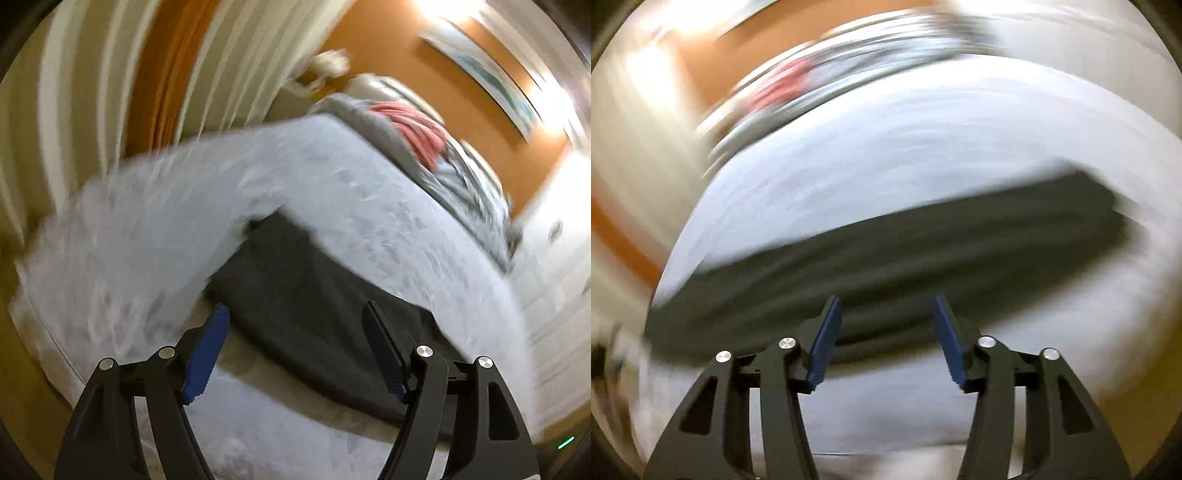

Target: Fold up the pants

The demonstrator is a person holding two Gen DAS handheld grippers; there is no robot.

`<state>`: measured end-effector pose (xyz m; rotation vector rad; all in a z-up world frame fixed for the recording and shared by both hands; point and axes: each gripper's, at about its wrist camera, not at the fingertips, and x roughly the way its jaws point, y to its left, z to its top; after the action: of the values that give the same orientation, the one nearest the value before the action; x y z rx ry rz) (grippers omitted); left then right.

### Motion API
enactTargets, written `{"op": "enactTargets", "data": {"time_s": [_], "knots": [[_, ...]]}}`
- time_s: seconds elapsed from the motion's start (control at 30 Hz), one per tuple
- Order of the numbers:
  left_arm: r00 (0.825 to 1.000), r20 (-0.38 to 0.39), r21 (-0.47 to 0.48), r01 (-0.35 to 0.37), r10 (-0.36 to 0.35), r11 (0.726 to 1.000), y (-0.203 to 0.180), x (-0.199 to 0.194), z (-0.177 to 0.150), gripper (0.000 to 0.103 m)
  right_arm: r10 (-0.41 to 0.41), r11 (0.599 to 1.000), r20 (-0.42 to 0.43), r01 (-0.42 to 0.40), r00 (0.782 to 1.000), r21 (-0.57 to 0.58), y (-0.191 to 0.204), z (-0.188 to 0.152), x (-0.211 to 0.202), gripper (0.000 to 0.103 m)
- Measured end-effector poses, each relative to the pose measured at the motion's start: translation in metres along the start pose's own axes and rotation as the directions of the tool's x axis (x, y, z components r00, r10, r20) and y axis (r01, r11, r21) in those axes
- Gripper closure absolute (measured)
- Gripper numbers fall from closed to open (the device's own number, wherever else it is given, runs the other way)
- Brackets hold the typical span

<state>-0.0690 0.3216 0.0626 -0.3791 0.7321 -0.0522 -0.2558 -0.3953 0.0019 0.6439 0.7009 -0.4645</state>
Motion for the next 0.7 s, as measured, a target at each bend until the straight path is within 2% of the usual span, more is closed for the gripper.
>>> {"op": "enactTargets", "data": {"time_s": [0.07, 0.1, 0.13, 0.23, 0.33, 0.37, 0.43, 0.47, 0.5, 0.53, 0.57, 0.63, 0.7], "knots": [[0.999, 0.043, 0.158, -0.018, 0.011, 0.987, -0.054, -0.004, -0.007, 0.026, -0.076, 0.992, 0.015, 0.074, 0.997, 0.100, -0.062, 0.022, 0.000, 0.052], [0.999, 0.051, 0.215, -0.009, -0.002, 0.977, -0.078, -0.001, -0.011, 0.013, -0.104, 0.987, 0.010, 0.102, 0.995, 0.124, -0.084, 0.031, 0.005, 0.052], [0.998, 0.052, 0.274, 0.009, -0.024, 0.962, -0.107, 0.004, -0.021, 0.010, -0.104, 0.984, 0.007, 0.102, 0.995, 0.144, -0.096, 0.035, 0.010, 0.052], [0.999, -0.005, 0.342, 0.051, -0.052, 0.939, -0.160, 0.026, -0.044, 0.011, -0.011, 0.974, 0.002, 0.010, 1.000, 0.225, -0.124, 0.051, 0.033, 0.052], [0.992, -0.089, 0.368, 0.112, -0.085, 0.923, -0.199, 0.056, -0.070, 0.011, 0.062, 0.964, -0.002, -0.059, 0.998, 0.260, -0.134, 0.064, 0.058, 0.044], [0.989, -0.120, 0.366, 0.123, -0.084, 0.922, -0.211, 0.071, -0.076, 0.011, 0.075, 0.960, 0.001, -0.072, 0.997, 0.270, -0.135, 0.063, 0.065, 0.039], [0.985, -0.168, 0.381, 0.100, -0.038, 0.919, -0.224, 0.090, -0.090, 0.011, 0.069, 0.963, 0.029, -0.074, 0.997, 0.261, -0.132, 0.062, 0.073, 0.039], [0.983, -0.180, 0.394, 0.095, -0.025, 0.914, -0.226, 0.096, -0.093, 0.011, 0.066, 0.968, 0.036, -0.073, 0.997, 0.241, -0.131, 0.065, 0.073, 0.044], [0.982, -0.191, 0.414, 0.078, 0.003, 0.907, -0.227, 0.103, -0.098, 0.011, 0.064, 0.971, 0.030, -0.069, 0.998, 0.227, -0.128, 0.065, 0.073, 0.065], [0.981, -0.193, 0.423, 0.059, 0.027, 0.904, -0.226, 0.108, -0.100, 0.011, 0.047, 0.971, 0.015, -0.050, 0.999, 0.233, -0.129, 0.065, 0.078, 0.077], [0.980, -0.193, 0.428, 0.044, 0.044, 0.903, -0.225, 0.111, -0.102, 0.011, 0.057, 0.967, 0.012, -0.058, 0.998, 0.248, -0.135, 0.062, 0.076, 0.095], [0.979, -0.194, 0.428, 0.026, 0.063, 0.903, -0.218, 0.112, -0.100, 0.011, 0.084, 0.959, 0.066, -0.098, 0.994, 0.266, -0.123, 0.060, 0.060, 0.096], [0.983, -0.173, 0.405, 0.009, 0.067, 0.914, -0.209, 0.104, -0.098, 0.011, 0.114, 0.975, 0.112, -0.133, 0.987, 0.178, -0.089, 0.067, 0.043, 0.096]]}}
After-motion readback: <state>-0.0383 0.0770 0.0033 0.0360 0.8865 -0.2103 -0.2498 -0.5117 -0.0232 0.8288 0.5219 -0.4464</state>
